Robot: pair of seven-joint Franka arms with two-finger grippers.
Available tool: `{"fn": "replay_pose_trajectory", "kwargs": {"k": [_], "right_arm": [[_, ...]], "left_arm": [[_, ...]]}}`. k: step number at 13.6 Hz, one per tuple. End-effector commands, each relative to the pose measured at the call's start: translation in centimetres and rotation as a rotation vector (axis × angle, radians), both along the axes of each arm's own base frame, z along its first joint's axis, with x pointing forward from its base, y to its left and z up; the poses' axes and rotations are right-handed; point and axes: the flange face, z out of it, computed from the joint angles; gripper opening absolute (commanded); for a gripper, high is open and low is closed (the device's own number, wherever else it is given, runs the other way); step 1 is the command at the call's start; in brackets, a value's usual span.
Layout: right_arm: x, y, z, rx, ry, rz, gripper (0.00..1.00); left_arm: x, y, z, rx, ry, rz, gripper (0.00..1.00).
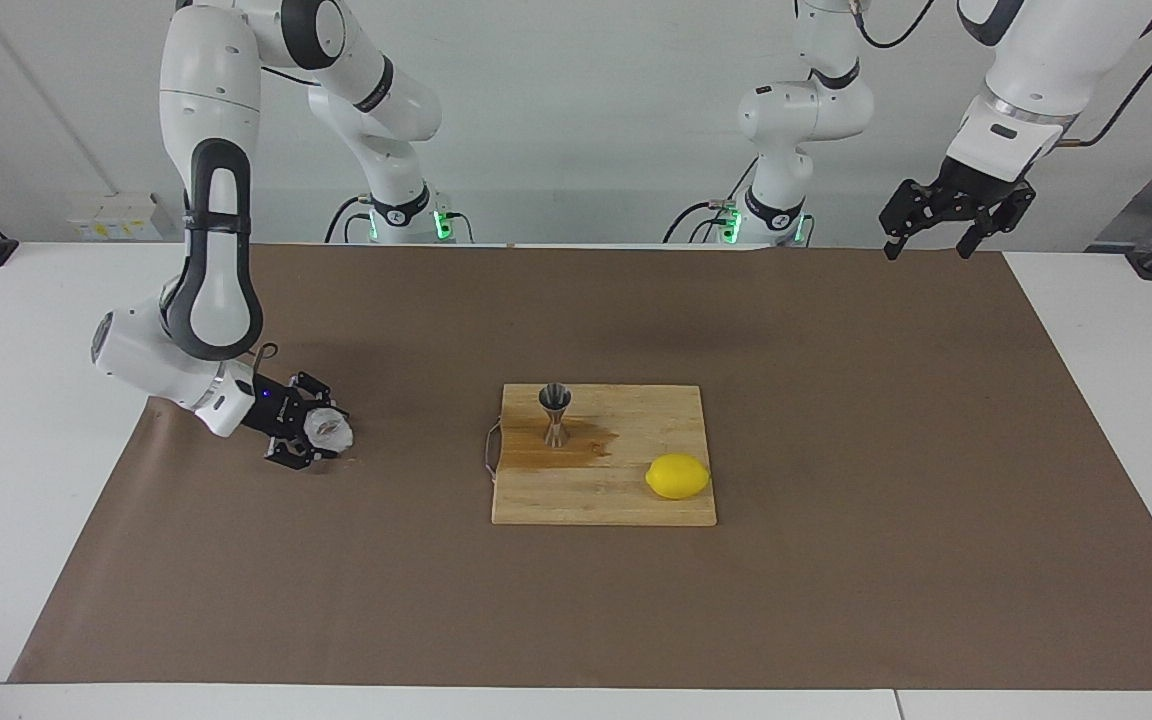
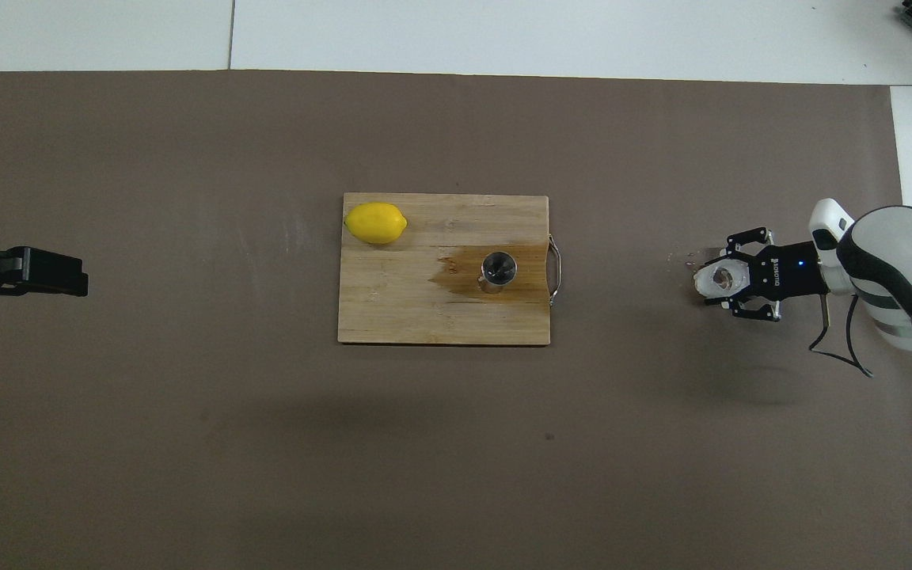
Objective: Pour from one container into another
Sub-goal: 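Close the right gripper around the white cup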
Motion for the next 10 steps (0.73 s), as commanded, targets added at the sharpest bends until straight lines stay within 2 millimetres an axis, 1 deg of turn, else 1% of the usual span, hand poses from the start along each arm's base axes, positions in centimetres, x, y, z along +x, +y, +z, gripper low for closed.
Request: {"fn": "replay_pose_trajectory", "kwargs": {"k": [1,3,5,6,9,10], "right_arm": [[-0.7,-0.3,-0.5,0.023,-0.007,0.004,0.24],[-0.5,-0.6,0.1,0.021,-0.016,0.001,0.20],[0.5,0.5,2.1,0.012,-0.034,-0.003,0.20],[0.9,1.9,3.0,0.013,-0.017,-0.021,0.20],[2.0,7.4,8.0,-0.028,-0.012,-0.044,0.20],[2.0,8.7,9.0,-0.046,0.012,-0.067,0.20]], "left_arm": [[-0.9,0.1,0.2,0.008,0.003,-0.009,1.00],[-0.8,0.2,0.1,0.008,0.005,-0.008,1.00],[-0.8,0.2,0.1,0.008,0.005,-0.009,1.00],[-0.9,0.3,0.1,0.008,0.005,-0.008,1.00],[-0.9,0.5,0.1,0.007,0.005,-0.003,1.00],[-0.9,0.5,0.1,0.007,0.005,-0.003,1.00]]}}
